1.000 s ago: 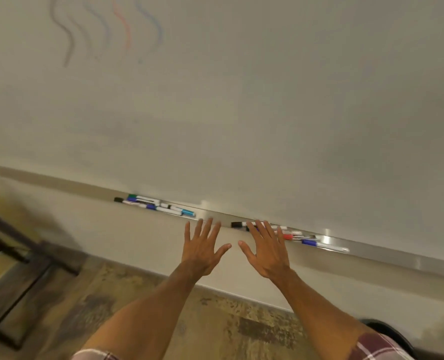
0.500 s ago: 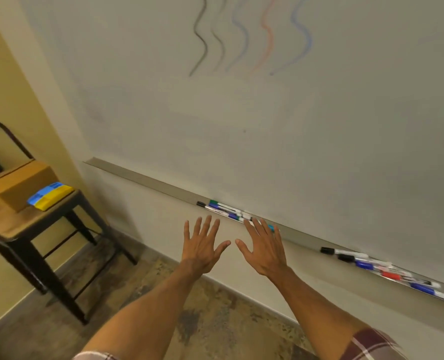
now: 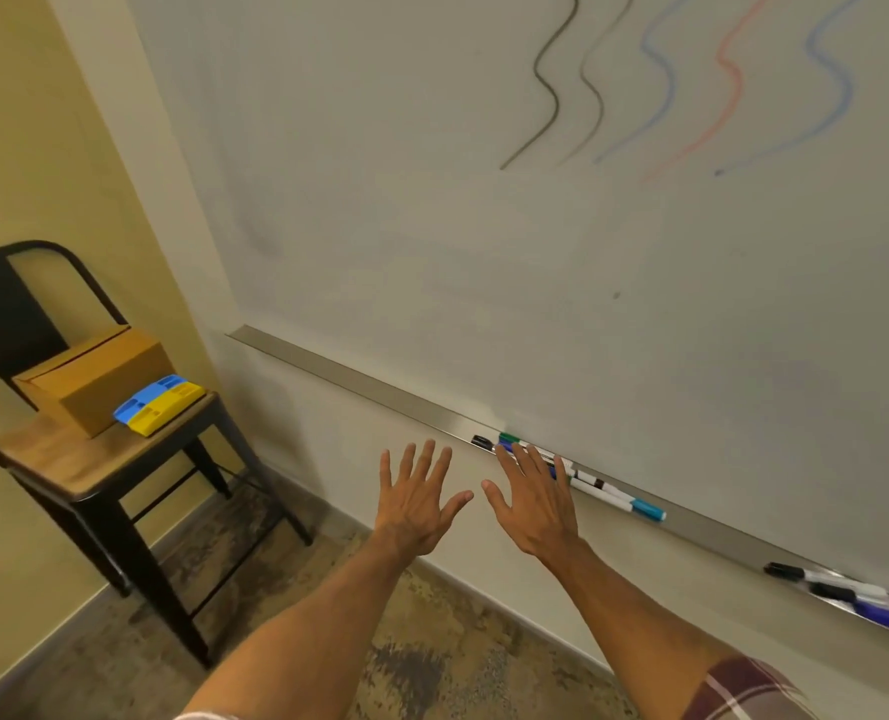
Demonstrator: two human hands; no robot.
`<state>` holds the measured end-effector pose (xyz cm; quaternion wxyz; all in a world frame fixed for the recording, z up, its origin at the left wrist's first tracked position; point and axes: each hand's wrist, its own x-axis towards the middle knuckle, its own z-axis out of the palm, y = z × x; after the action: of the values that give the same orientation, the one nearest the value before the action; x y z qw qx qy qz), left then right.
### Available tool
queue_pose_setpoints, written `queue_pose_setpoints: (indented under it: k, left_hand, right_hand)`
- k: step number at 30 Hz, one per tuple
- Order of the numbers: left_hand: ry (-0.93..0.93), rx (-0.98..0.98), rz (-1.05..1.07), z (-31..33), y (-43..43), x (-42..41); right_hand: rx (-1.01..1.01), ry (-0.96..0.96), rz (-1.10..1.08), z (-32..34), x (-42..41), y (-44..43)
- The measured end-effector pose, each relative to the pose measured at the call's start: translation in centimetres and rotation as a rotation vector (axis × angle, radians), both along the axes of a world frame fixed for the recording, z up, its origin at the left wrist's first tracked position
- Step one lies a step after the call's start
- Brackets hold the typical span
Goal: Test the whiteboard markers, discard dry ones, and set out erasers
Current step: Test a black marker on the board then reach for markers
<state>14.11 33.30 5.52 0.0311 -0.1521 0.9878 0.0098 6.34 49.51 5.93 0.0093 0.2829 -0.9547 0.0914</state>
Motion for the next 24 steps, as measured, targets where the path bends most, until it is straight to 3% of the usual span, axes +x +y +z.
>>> queue_pose_setpoints:
  k: [24]
  left_hand:
    - [-0.133, 0.078, -0.256, -6.2, -7.2, -12.5]
  right_hand:
    - [0.137, -0.205, -0.16, -7.0, -6.3, -7.3]
